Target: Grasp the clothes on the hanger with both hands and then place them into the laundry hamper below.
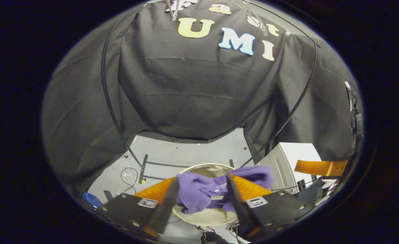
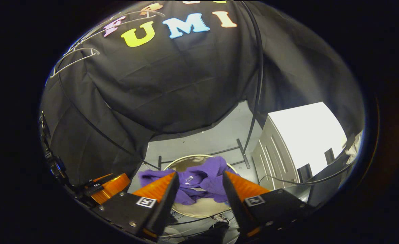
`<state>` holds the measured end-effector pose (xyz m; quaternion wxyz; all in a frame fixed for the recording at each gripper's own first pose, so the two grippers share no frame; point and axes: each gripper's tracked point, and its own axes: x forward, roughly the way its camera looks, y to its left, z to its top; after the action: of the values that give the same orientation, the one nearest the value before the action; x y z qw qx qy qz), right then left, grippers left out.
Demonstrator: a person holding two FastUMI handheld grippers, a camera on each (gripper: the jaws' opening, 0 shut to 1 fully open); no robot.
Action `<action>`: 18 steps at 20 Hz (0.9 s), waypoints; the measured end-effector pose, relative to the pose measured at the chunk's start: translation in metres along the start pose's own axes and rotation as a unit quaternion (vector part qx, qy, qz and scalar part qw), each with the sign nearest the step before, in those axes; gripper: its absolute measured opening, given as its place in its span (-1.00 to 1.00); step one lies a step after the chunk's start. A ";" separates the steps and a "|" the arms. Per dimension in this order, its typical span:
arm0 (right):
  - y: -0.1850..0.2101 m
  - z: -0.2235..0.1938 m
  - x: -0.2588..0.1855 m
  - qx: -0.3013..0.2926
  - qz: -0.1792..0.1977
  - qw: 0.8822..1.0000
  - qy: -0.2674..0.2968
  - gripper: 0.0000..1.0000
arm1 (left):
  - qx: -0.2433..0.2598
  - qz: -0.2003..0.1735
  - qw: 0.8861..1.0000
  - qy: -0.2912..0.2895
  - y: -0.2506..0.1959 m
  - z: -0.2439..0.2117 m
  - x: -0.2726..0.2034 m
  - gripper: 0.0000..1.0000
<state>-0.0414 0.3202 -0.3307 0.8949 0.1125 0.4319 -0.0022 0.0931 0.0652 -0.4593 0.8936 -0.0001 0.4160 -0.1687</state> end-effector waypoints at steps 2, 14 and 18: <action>-0.013 0.013 -0.013 -0.023 -0.016 0.999 -0.025 0.89 | 0.007 0.026 1.000 -0.005 0.010 0.006 -0.004 0.89; -0.063 0.135 -0.107 -0.044 -0.044 0.980 -0.188 0.92 | 0.017 0.023 0.976 -0.214 -0.005 0.191 -0.162 0.93; -0.040 0.220 -0.162 -0.058 -0.017 0.948 -0.313 0.83 | 0.028 0.019 0.955 -0.296 -0.019 0.258 -0.233 0.97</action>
<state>0.0227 0.2215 -0.0806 0.9899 0.0465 0.1314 -0.0274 0.1399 0.0812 -0.1147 0.9793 -0.0170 0.1278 -0.1562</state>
